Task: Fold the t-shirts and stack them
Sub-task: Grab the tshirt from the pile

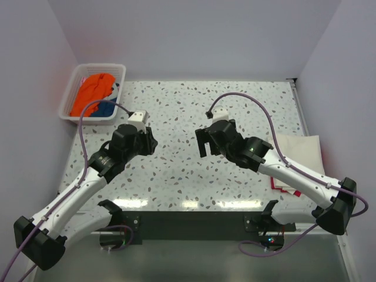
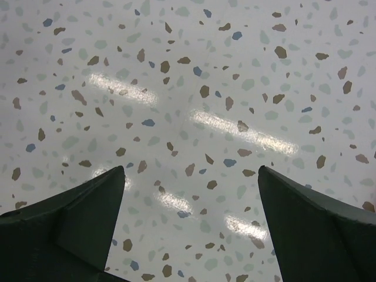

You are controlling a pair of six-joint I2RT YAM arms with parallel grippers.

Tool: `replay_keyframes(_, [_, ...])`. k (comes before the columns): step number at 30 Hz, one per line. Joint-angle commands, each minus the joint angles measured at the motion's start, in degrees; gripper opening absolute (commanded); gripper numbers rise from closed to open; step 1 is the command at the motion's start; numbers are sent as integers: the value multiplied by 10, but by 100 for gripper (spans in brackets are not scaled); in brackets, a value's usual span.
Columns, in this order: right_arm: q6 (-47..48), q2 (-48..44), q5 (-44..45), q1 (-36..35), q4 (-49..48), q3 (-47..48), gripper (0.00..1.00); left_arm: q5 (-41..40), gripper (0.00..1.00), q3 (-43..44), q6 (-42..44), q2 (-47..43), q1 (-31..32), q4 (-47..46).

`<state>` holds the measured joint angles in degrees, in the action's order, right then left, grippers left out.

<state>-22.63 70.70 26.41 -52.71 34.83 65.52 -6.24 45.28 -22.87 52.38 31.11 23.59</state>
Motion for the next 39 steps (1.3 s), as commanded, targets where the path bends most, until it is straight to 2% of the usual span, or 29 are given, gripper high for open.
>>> replay_keyframes(1, [23,-17,-15,0,-18,0,98,-11,37,-1,11,-4,-4,-28])
replay_keyframes(7, [20,-9,-26,0,9,4,99,-43,40,45,-14,32,-9,-17])
replay_keyframes(10, [20,-11,-34,0,13,5,99,-72,45,83,-22,68,-23,-22])
replay_keyframes(13, [21,-7,-40,0,27,15,99,-82,51,131,-26,123,-79,-47])
replay_keyframes(17, [20,-10,-66,0,37,21,99,-79,66,208,-42,237,-190,-56])
replay_keyframes(23, [16,-17,-97,0,45,26,99,-132,69,340,-47,377,-306,-60])
replay_keyframes(29, [4,-12,-133,0,37,28,99,-159,75,446,-43,527,-365,-73])
replay_keyframes(39, [-3,-14,-168,0,-4,-33,99,-150,75,704,-27,774,-424,-23])
